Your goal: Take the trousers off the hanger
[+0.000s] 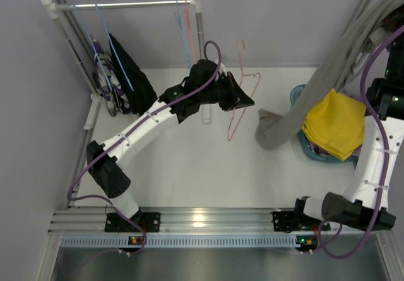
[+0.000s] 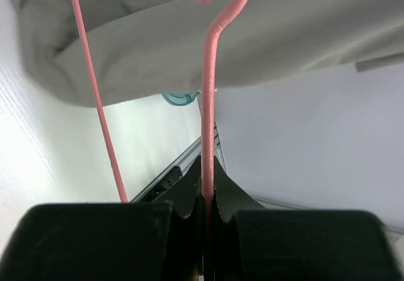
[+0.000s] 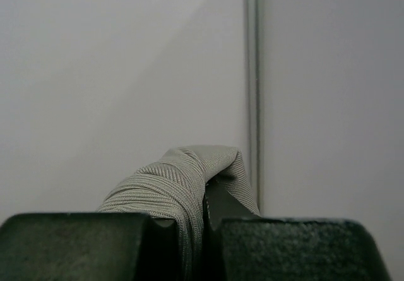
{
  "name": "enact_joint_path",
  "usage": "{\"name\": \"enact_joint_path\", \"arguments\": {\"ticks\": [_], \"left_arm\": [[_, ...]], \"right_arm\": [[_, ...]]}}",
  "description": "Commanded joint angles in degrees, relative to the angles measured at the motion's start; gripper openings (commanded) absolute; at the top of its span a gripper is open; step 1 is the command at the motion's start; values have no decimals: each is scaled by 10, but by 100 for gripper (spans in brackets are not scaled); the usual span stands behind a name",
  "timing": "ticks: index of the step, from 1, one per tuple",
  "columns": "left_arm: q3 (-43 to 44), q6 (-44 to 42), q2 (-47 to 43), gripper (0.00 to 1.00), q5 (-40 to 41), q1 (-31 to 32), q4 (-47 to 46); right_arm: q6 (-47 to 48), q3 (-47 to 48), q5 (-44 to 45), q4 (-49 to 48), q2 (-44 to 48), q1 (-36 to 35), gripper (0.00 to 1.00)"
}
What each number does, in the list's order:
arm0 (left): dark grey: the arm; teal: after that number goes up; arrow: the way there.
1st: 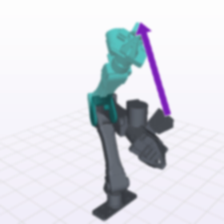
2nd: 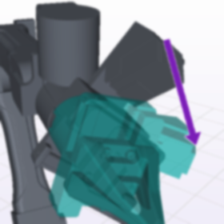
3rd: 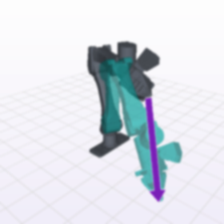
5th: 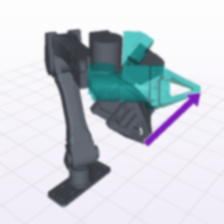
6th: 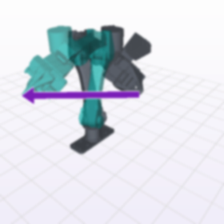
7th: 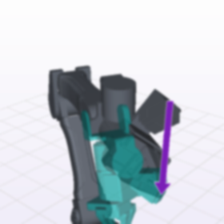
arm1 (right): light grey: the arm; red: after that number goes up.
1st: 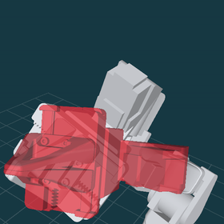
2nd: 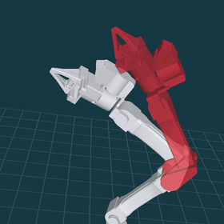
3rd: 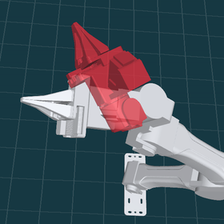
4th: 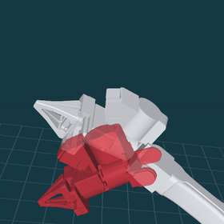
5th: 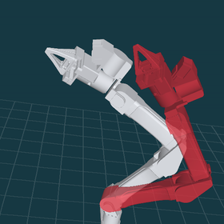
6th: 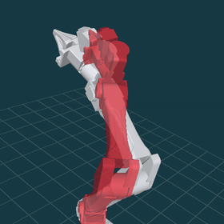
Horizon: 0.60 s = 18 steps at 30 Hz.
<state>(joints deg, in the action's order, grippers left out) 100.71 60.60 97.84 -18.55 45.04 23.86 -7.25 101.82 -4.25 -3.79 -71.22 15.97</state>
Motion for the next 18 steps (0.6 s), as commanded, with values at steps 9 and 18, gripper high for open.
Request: {"name": "enact_joint_path", "arguments": {"ticks": [9,18], "left_arm": [[-56,-35,-66,0,19,-3,-21],[-57,-34,-66,0,23,-3,-18]], "right_arm": [[-75,307,-14,-70,-172,134,0],[-47,384,59,-149,-221,139,0]]}}
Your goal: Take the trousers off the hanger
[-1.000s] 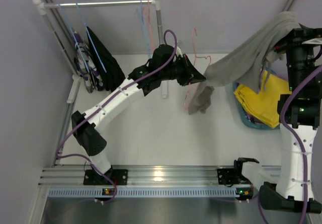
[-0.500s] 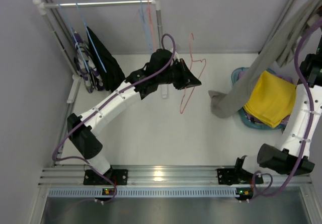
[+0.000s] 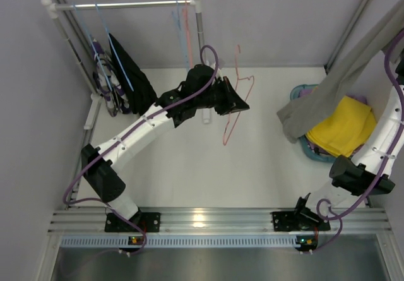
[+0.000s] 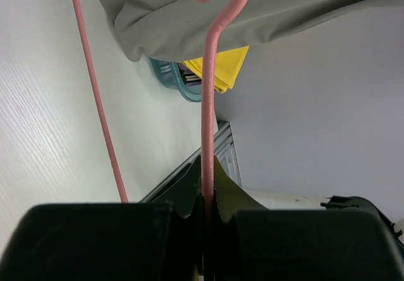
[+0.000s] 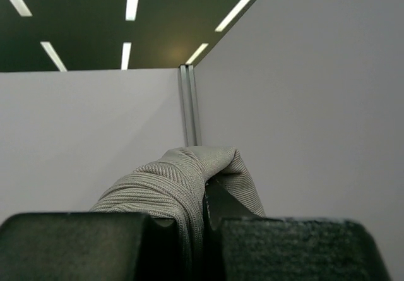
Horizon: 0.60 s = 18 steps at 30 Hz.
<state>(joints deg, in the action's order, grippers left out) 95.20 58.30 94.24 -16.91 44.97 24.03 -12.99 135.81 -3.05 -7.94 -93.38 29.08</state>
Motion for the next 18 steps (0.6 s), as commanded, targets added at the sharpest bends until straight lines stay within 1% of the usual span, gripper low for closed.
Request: {"name": "enact_joint_path", "arguments": {"ticks": [1,4,9,13,18], "left_arm": [[-3,-11,-30,0,6,-2,-19],[-2,-10,-30,0,6,-2,-17],[1,-8,-27,0,5,-2,-15],[5,-7,-22,0,1,-2,-11],[6,-7,-16,0,-1,-3,-10]], "right_arm": [[31,47,58,-127,-2,7,0],[80,61,101,-157,-13,8,0],[157,62,124,-211,-17,13,0],[233,62,128,-253,-25,19,0],[264,60,113,-286,-35,27,0]]}}
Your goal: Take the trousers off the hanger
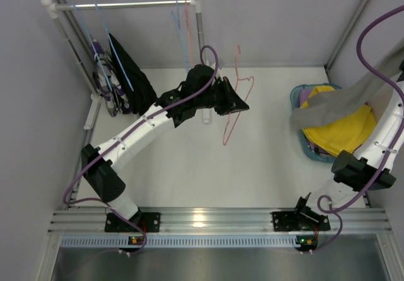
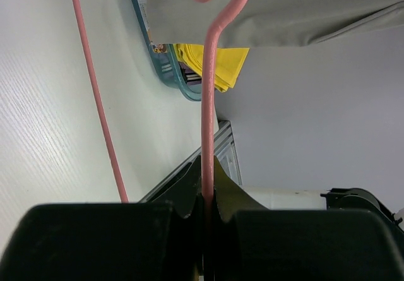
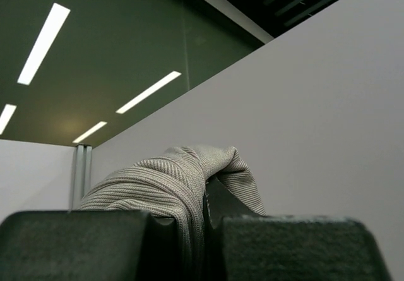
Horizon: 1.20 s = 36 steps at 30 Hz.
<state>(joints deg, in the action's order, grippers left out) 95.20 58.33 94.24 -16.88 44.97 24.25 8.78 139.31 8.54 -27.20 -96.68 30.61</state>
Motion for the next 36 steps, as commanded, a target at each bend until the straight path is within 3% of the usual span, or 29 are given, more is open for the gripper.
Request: {"name": "enact_joint_path", "arguments": {"ticks": [1,5,12,17,24,36], "left_arm": [[8,-5,-13,0,-1,-3,-10],[11,-2,-8,0,-3,-5,-12],[3,-10,-10,0,-5,-7,-9],[1,-21,-17,0,-3,-8,-4],[3,-66,-35,0,8,-8,-9],[15,-269,-91,0,5,-8,24]], "right_arm": [[47,22,-7,-91,-2,13,0],[26,-74,-47,-101,50,13,0],[-30,-359,-186,-112,168,8,0],[-60,-452,-220,-102,214,3,0],[-84,-529,-238,-14,232,3,0],[-15,-774,-280,130,316,4,0]]}}
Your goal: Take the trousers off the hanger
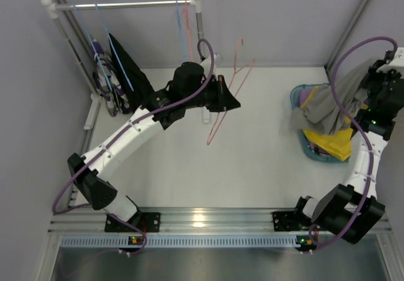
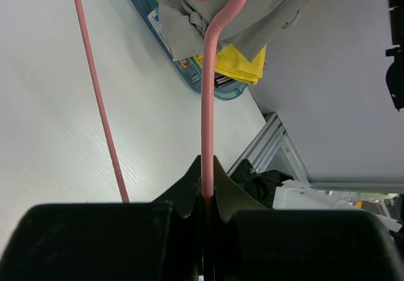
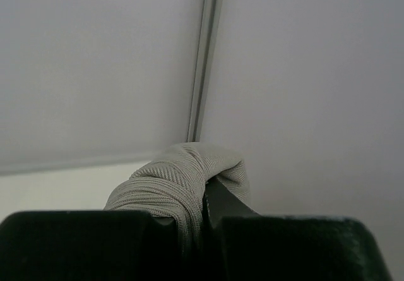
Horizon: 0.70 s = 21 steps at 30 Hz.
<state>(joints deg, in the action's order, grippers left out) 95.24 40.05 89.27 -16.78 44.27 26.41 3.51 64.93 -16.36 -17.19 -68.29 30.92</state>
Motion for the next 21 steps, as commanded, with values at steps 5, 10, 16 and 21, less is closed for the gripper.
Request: {"name": "enact_joint_path", "arguments": {"ticks": [5,10,16,21], "left_arm": [[-8,-140,-80,0,31,-2,7],[-9,-178,-110,0,53,-16,28],[-8,-192,-143,0,17,-54,46],[-16,-242,-182,0,-3,-67,83]], "right_arm": [[85,-81,-46,96,7,2,1],[134,-65,-75,213,-28,2,28],[192,-53,-89,302,9,12,57],[251,-24,-145,404,64,38,84]]}}
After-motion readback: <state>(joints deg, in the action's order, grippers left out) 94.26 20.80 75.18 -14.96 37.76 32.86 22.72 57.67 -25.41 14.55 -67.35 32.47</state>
